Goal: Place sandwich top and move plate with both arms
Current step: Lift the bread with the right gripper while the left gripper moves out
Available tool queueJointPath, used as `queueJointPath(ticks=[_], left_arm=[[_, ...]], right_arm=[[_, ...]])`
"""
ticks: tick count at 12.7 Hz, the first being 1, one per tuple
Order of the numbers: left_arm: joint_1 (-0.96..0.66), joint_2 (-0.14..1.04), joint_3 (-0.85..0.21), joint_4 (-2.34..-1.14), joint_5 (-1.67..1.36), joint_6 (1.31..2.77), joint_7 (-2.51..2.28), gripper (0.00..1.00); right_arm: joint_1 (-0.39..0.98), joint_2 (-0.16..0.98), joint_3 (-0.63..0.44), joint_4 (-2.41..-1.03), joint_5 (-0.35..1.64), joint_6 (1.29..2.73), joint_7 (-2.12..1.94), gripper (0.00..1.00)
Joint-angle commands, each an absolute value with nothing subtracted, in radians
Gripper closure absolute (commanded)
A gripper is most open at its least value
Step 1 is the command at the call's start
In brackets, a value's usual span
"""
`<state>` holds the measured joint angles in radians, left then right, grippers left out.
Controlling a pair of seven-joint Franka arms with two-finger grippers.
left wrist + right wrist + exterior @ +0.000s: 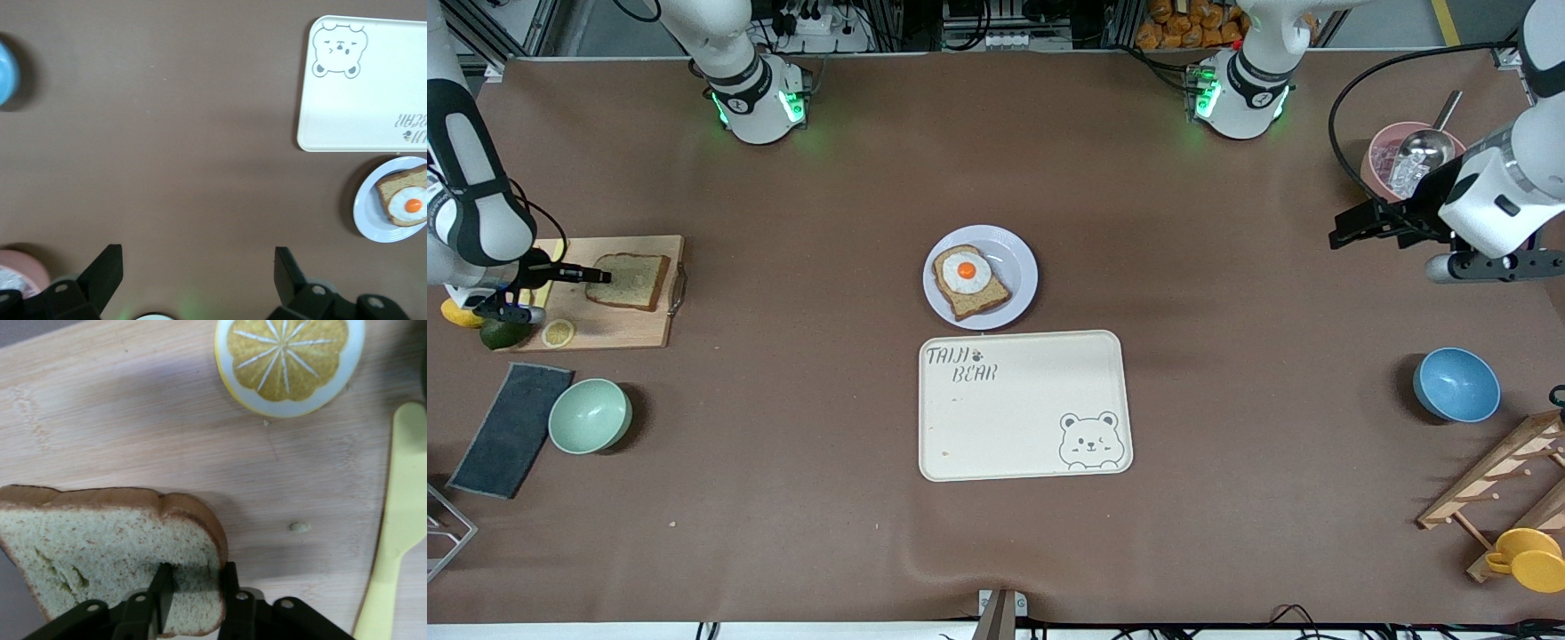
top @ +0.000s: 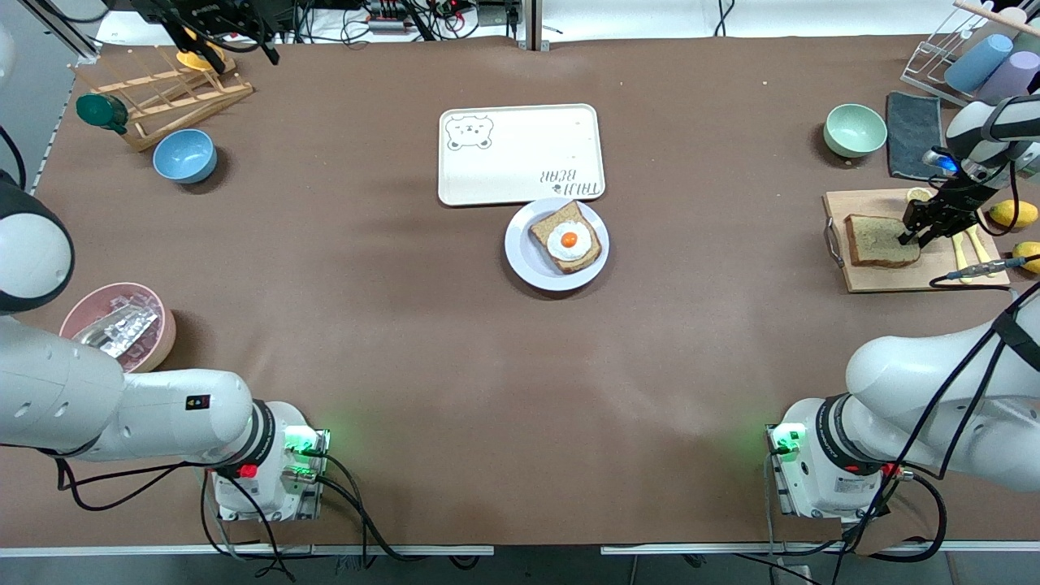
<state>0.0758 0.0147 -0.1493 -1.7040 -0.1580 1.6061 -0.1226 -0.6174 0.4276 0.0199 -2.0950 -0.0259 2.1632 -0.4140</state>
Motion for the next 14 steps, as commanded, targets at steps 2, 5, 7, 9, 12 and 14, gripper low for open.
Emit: queueJointPath(ticks=[2,5,7,9,12,14], left_arm=[[0.083,-0.012,-0.155,-1.862,-0.242,1.748,-0.12,0.0],[0.08,-0.012,-0.158,-1.953,-0.287,1.85,-0.106,0.0],[0.077,-0.014,-0.158,-1.963,-0.299,1.85,-0.106,0.0],[0.077,-0.015,-0.158,-1.963,-0.299,1.847,-0.104,0.0],[0.077,-0.014,-0.158,-1.965,-0.313,1.847,-0.104,0.0],[0.08,-0.012,-0.158,-1.965,-0.337,1.847,-0.081,0.0]], right_arm=[[-0.641,0.428,0.035,-2.102,-0.018,2.164,-0.439,1.0],[-0.641,0.426,0.037,-2.099,-0.018,2.158,-0.46,1.0],[-0.638,0.419,0.038,-2.092,-0.018,2.135,-0.46,1.0],[-0.638,0.405,0.044,-2.089,-0.018,2.112,-0.466,1.0],[-0.635,0.338,0.069,-2.086,-0.015,2.062,-0.5,1.0],[-0.632,0.27,0.101,-2.082,-0.014,2.016,-0.506,1.0]])
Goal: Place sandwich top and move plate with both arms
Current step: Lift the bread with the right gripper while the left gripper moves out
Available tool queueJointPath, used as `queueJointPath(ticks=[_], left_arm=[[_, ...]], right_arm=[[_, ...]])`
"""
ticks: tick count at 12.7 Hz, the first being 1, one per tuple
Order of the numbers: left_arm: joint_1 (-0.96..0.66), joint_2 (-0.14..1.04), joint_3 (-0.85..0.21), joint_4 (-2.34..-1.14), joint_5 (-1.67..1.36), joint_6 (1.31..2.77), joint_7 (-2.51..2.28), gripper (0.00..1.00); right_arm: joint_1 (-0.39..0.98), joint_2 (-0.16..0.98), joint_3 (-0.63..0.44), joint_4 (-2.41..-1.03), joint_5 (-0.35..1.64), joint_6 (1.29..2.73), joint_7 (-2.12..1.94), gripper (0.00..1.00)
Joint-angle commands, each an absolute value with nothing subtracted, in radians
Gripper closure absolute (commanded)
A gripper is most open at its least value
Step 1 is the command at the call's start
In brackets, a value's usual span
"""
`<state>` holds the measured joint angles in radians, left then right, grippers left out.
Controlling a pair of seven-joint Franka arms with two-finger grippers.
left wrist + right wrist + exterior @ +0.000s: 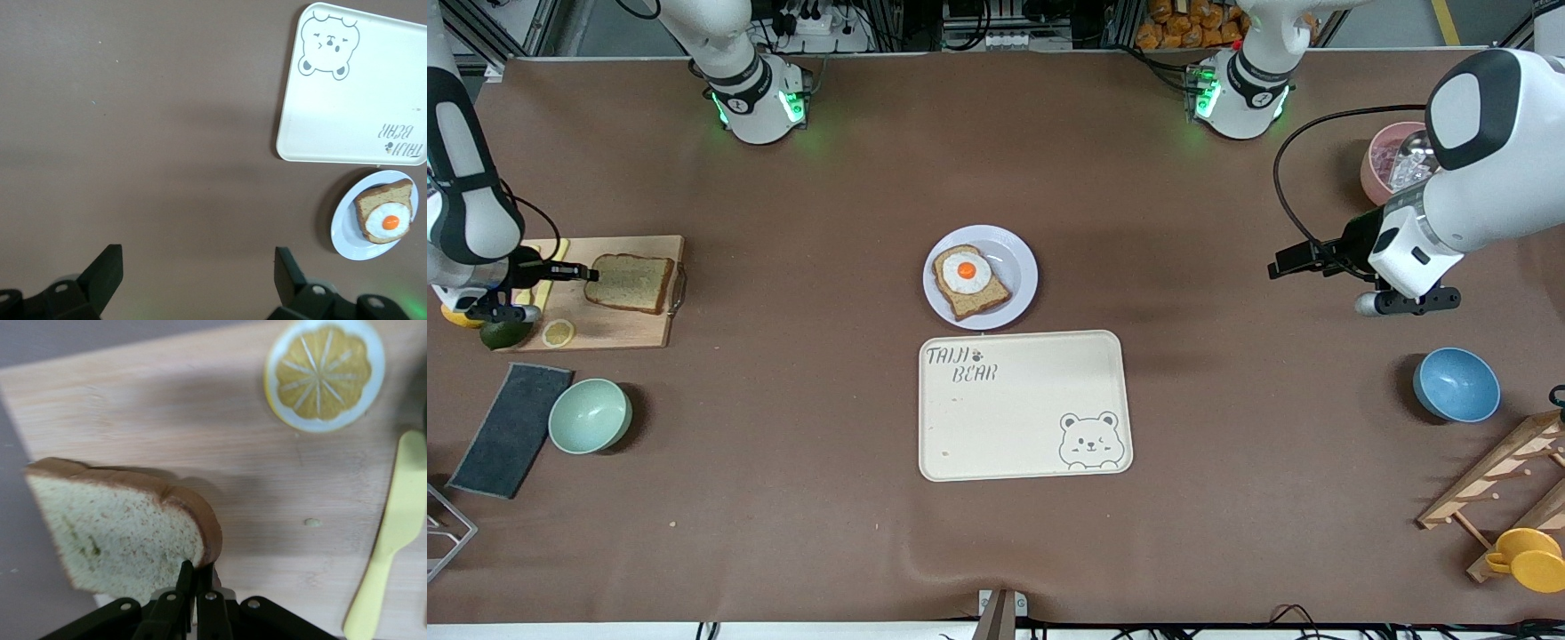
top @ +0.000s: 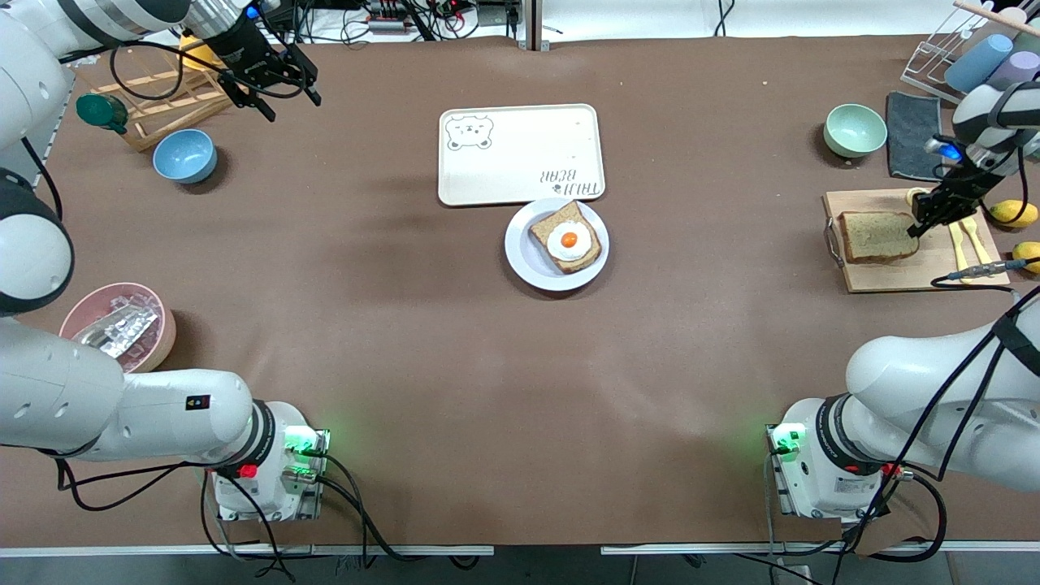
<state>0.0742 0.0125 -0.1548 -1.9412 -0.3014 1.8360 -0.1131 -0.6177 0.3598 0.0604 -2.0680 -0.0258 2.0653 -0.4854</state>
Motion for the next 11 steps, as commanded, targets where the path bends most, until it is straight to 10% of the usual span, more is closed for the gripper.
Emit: queueJointPath(ticks=[1,5,11], left_arm=[[0.083,-0.009,-0.158,-1.967,-0.356,1.847,-0.069,0.0],[0.084,0.0,-0.158,-1.993,-0.394,1.856,-0.038,0.0],[0.092,0.002,-0.156,-2.029,-0.445,1.881,0.008,0.0]], right_arm=[[-0.632,0.234,0.13,-2.074,0.009,1.975,-0.514,1.0],[-0.623,0.184,0.227,-1.912,0.204,1.696,-0.531,1.0],[-0.439,0.195,0.282,-1.899,0.337,1.746,-0.327,1.0]])
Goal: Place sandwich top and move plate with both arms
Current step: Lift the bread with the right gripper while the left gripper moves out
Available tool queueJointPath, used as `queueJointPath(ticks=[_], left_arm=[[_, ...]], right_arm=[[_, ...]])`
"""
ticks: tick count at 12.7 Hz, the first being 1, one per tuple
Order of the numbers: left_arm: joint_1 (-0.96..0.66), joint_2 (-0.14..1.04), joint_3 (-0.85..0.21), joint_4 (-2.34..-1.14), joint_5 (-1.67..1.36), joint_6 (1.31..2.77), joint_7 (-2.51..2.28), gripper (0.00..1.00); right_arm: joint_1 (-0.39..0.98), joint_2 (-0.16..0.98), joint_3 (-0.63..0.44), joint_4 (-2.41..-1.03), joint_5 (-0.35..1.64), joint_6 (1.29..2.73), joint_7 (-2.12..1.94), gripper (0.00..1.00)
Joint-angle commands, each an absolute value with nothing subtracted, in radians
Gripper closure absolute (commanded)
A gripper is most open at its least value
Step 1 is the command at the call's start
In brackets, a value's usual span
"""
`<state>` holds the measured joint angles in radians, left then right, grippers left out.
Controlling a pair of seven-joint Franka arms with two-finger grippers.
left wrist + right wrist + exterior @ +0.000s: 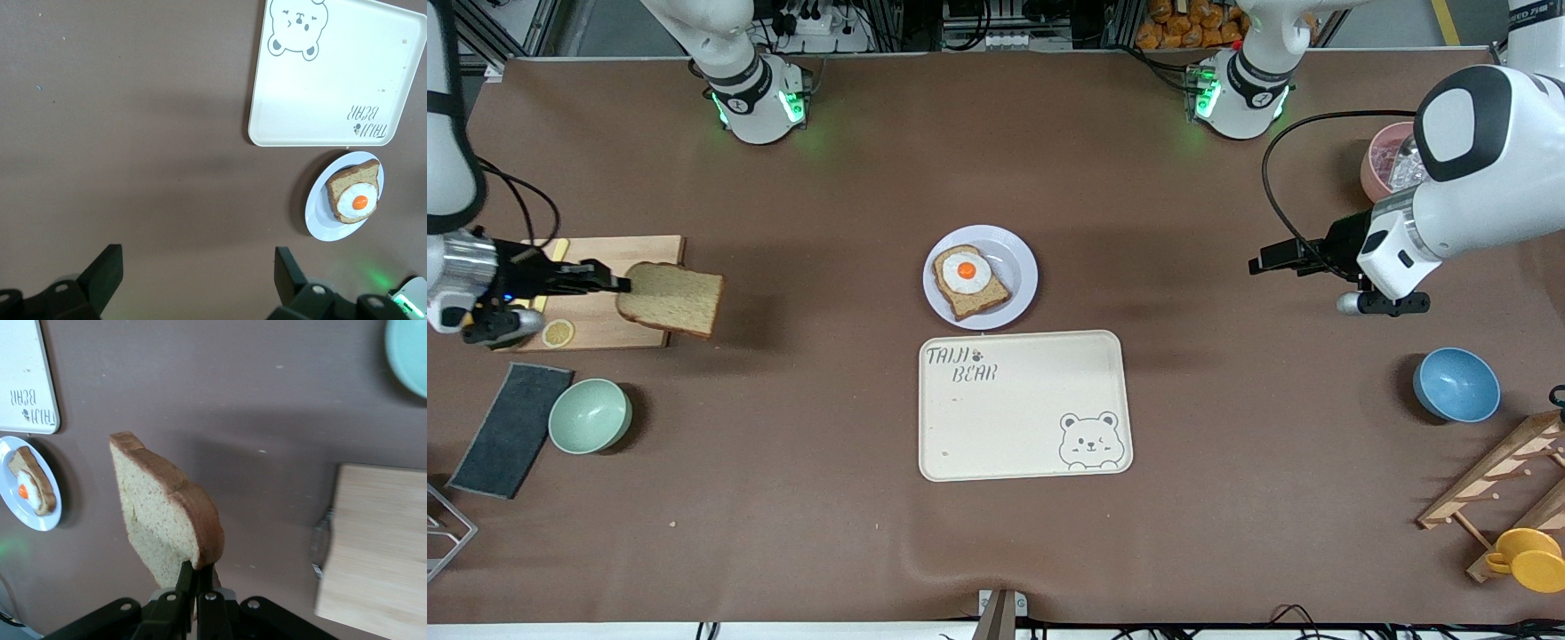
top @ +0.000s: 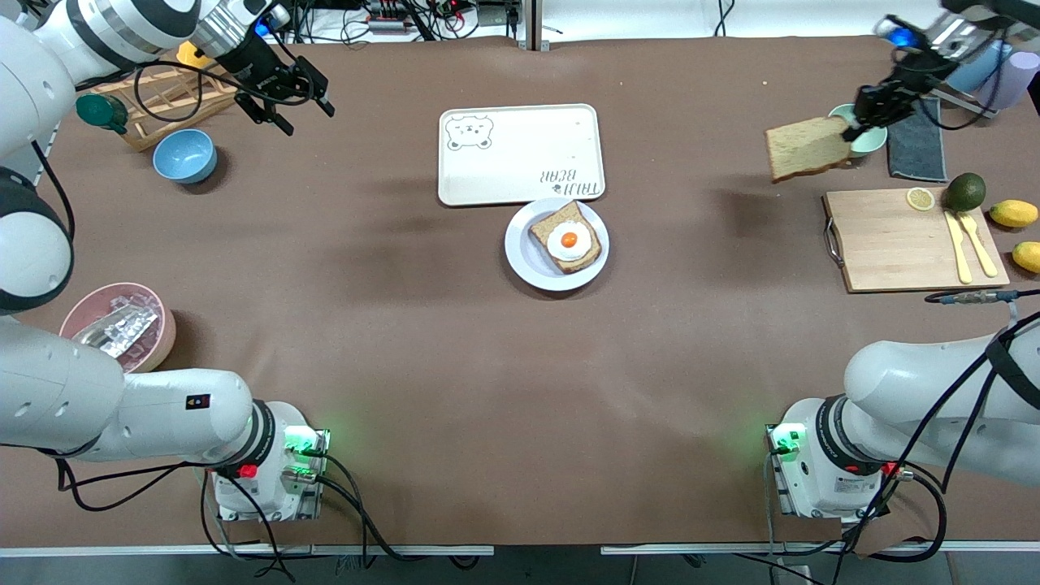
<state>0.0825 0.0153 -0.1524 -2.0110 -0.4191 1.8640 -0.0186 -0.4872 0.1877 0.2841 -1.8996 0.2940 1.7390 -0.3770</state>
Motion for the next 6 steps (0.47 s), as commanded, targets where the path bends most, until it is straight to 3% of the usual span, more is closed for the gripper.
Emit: queueJointPath(ticks=[1,6], left_arm=[[0.094,0.002,-0.156,-2.029,-0.445,1.881,0.008,0.0],[0.115,0.005,-0.155,-2.045,-0.492,1.881,0.053,0.0]], right_arm=[[-0.402,0.195,0.281,-1.913,0.401,1.753,-0.257,1.0],[-0.142,0.083,0.282,-2.132,0.51,1.988,0.079,1.0]])
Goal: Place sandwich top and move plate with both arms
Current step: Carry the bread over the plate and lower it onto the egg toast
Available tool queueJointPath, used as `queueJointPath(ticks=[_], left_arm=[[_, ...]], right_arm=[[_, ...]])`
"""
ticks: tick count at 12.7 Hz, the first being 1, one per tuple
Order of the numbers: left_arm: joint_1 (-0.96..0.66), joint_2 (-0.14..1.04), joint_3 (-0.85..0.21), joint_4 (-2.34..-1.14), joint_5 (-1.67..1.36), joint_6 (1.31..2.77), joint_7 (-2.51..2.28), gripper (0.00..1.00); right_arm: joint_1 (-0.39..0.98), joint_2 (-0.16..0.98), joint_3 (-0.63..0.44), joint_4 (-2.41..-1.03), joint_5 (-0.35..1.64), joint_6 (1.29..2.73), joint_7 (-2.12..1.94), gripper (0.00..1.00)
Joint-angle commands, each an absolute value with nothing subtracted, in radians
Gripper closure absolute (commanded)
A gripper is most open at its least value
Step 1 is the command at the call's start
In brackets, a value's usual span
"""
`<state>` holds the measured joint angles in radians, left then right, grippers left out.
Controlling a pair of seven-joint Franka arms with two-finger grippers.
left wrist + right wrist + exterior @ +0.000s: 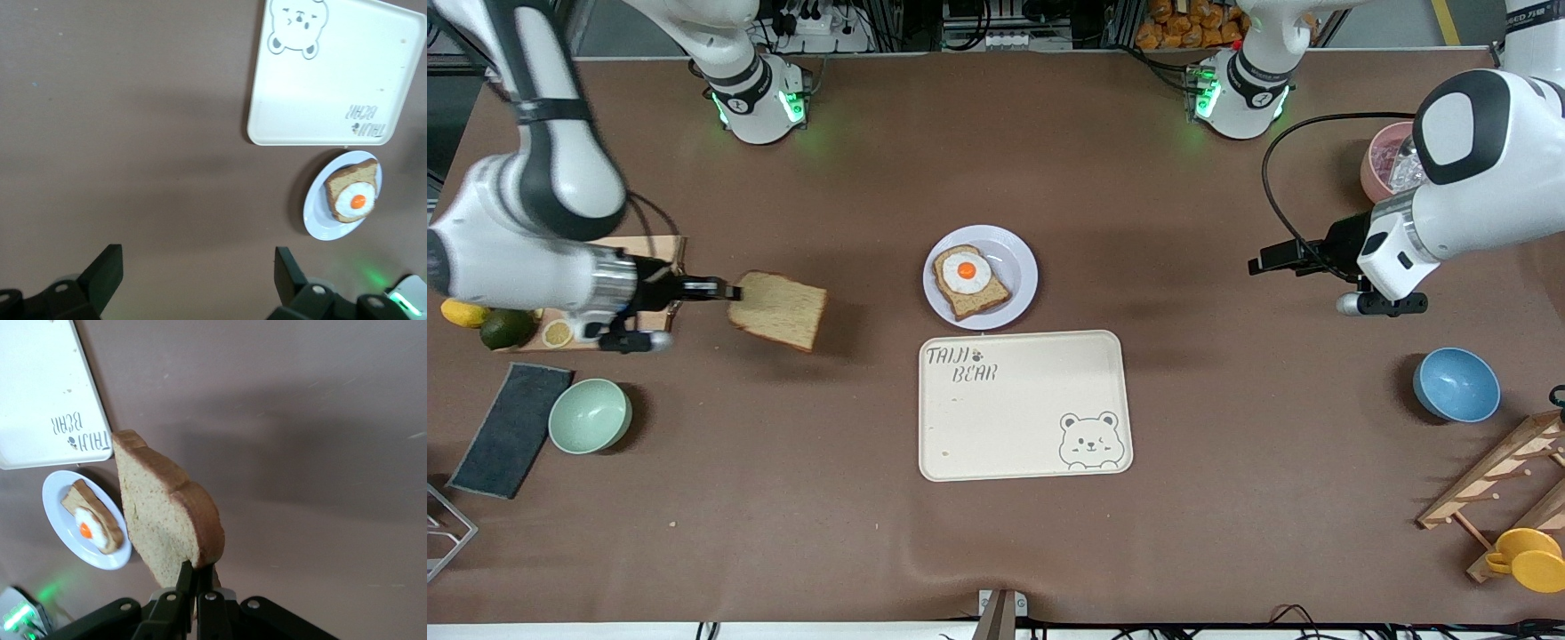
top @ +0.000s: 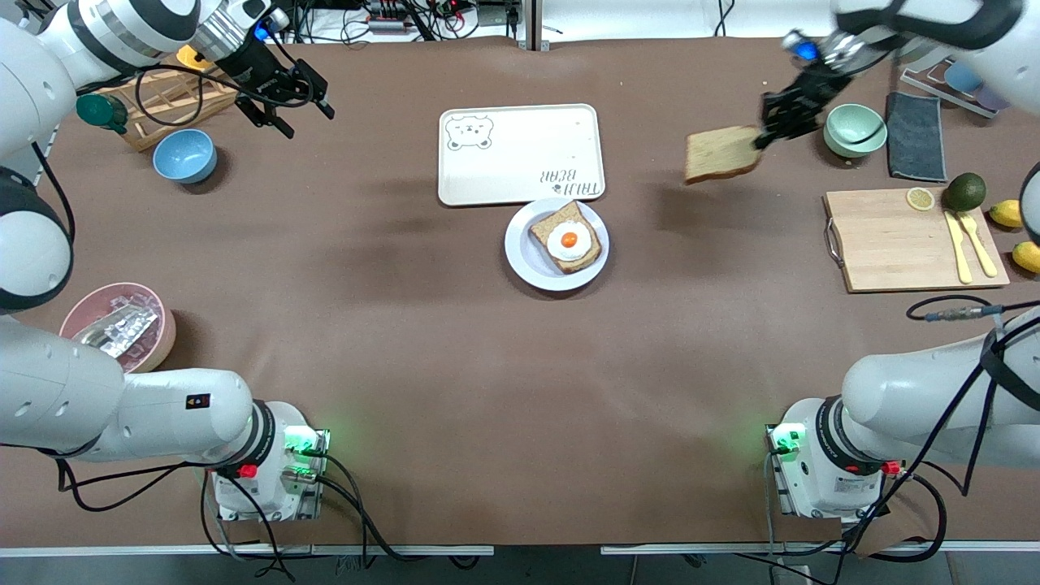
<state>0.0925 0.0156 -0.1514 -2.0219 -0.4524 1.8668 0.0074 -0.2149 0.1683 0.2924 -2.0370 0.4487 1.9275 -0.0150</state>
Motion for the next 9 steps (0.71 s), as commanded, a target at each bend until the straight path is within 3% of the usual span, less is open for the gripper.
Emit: queueJointPath(ticks=[1,9], left_arm=[[0.127,0.011,-0.155,-2.046,-0.497,1.881,0.066,0.0],[0.135,0.031,-0.155,-2.071,-0.569,1.907,0.11,0.0]], right_arm=[[-0.108,0.083,0.284,-2.132,0.531,1.999,0.144,1.0],[0.158,0.133,0.282,-2.178,0.698,2.179,0.363,1.0]])
